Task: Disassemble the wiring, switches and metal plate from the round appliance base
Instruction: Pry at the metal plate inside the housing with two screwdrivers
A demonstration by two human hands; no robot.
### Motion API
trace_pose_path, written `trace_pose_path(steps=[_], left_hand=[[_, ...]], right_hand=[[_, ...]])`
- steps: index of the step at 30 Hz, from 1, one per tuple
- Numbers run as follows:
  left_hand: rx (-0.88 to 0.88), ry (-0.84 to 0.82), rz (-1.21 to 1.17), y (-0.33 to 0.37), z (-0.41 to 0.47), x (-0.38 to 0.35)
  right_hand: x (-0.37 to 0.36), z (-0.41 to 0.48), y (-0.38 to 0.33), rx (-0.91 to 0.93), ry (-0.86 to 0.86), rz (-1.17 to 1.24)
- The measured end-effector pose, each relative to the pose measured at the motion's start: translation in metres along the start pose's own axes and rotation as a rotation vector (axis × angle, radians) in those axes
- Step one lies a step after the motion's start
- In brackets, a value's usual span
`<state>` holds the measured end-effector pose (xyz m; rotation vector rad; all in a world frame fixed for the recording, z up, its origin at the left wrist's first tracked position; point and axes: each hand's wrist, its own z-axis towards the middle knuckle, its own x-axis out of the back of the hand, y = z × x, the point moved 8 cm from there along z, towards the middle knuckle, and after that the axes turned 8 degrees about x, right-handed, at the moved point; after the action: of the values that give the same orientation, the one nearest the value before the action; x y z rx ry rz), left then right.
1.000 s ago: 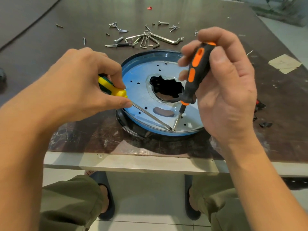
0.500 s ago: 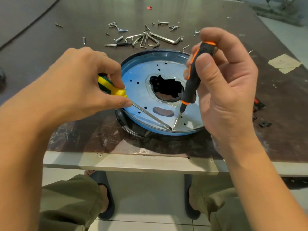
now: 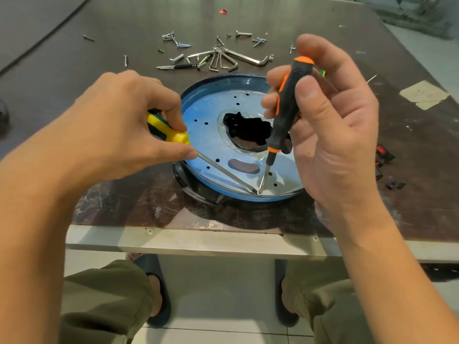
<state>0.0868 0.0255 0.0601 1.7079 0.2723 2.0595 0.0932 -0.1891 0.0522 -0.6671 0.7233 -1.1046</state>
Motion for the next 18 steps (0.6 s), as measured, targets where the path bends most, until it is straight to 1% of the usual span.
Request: trace_pose_path(steps=[2, 7, 13, 18], left_hand=[[0.003, 0.001, 0.001, -0.0008, 0.0002, -0.0002], [-0.002, -0.001, -0.020, -0.0026, 0.0011, -0.0002], [0.009, 0.013, -0.012, 0.0002, -0.0003, 0.0005], [0.015, 0.011, -0.015, 0.0013, -0.0002, 0.0004]], right_hand=[[-0.0013, 0.0010, 0.0010, -0.016, -0.001, 0.024], [-0.0013, 0.0037, -0.0013, 0.026, 0.022, -0.049], [-0.0011, 0.0008, -0.0016, -0.001, 0.013, 0.036], [0.0001, 0.0035, -0.0029, 0.037, 0.039, -0.058]])
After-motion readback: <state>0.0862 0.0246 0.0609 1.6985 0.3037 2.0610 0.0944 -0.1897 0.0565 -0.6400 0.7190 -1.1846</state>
